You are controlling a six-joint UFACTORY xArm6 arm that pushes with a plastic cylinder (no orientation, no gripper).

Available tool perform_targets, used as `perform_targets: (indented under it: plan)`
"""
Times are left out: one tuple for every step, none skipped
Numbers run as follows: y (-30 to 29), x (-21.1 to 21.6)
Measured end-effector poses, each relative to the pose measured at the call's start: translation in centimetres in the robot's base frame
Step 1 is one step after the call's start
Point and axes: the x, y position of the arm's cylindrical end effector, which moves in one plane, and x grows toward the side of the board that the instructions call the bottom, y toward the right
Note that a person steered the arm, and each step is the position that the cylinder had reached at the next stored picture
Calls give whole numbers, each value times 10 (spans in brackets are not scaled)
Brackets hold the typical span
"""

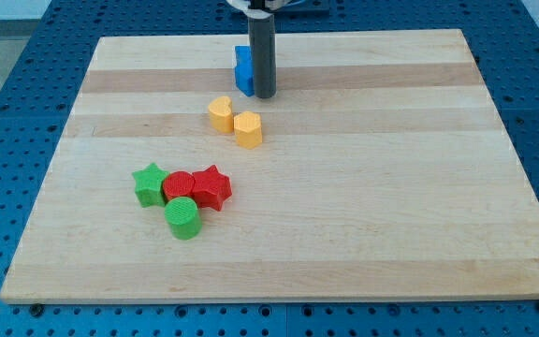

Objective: Separate the red blocks from green blocks

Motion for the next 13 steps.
perform_targets:
  plan:
    - [8, 14]
    - [38, 68]
    - [53, 124]
    - [33, 165]
    - [9, 145]
    - [-26, 120]
    - [-69, 118]
    - [-97, 118]
    - [-110, 125]
    - [-110, 142]
    - [-110, 153]
    - [-110, 166]
    - [-117, 173]
